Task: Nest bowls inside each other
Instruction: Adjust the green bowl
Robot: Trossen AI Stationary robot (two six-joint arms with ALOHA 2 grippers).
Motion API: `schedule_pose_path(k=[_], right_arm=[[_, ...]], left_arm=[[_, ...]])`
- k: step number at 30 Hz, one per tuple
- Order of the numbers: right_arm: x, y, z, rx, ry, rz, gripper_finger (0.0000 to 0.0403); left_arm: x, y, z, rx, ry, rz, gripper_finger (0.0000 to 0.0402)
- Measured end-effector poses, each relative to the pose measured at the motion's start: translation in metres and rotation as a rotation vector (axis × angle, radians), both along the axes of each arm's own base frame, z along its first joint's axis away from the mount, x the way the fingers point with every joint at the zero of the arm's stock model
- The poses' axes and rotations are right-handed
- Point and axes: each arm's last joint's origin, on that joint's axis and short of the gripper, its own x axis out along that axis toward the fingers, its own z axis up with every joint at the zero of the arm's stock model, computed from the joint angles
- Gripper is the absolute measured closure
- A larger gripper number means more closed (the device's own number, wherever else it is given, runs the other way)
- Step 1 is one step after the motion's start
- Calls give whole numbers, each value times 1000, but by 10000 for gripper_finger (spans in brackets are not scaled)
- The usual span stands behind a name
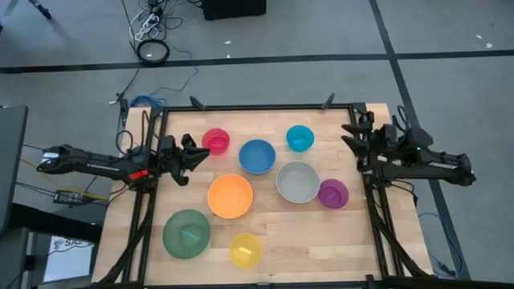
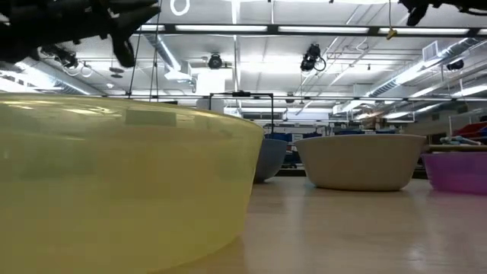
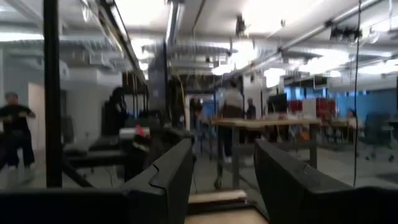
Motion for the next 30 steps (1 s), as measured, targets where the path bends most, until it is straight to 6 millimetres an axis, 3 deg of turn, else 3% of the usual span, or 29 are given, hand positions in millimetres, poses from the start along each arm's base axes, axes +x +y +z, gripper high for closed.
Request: schedule_pose_path(k=[7, 12, 22, 30], right_arm=[[33, -4, 1, 20, 189, -20, 241], [50, -10, -2, 28, 317, -168, 241], [62, -14, -4, 46, 491, -282, 241], [61, -17, -7, 67, 513, -399, 241]], left_arm=[[38, -6, 22, 8, 114, 14, 332], [57, -8, 30, -55, 389, 73, 332], [54, -9, 57, -68, 700, 164, 332], [36, -7, 51, -85, 1014, 205, 332]])
